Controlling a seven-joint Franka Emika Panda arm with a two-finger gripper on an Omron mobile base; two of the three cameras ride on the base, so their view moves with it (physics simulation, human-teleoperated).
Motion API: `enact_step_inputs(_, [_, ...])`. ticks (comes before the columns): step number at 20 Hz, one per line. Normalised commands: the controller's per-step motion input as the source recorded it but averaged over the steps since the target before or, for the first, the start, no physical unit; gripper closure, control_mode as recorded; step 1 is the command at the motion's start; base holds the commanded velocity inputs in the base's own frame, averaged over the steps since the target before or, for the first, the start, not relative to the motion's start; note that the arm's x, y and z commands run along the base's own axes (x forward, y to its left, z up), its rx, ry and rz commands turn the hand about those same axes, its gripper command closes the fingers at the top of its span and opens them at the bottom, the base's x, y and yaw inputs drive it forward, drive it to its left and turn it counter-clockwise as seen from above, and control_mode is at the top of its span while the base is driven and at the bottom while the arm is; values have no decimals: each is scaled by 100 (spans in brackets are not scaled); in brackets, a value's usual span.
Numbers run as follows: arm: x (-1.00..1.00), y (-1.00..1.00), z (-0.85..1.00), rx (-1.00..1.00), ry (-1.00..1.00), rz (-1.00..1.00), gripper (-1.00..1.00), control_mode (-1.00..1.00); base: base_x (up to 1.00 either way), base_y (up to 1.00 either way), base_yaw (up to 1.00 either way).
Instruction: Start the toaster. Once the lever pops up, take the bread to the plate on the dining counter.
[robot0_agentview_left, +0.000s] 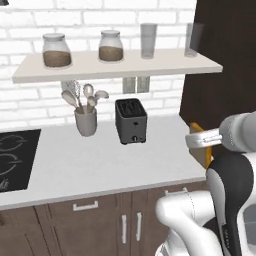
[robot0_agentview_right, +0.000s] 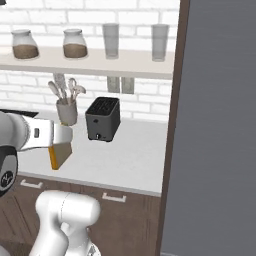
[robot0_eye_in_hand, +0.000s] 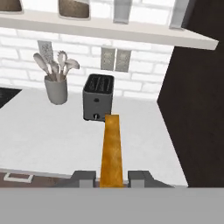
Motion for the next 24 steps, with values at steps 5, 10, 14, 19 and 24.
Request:
enact_step_inputs(5, [0, 0, 0, 0, 0, 0, 100, 100, -67, 56, 11])
enact_step_inputs(10, [0, 0, 0, 0, 0, 0, 100, 100, -59, 71, 33])
enact_step_inputs(14, [0, 0, 0, 0, 0, 0, 100, 100, -47, 58, 48])
enact_step_inputs(19, [0, 0, 0, 0, 0, 0, 100, 100, -15, 19, 70])
enact_step_inputs(24, [0, 0, 0, 0, 0, 0, 100, 100, -16, 20, 77])
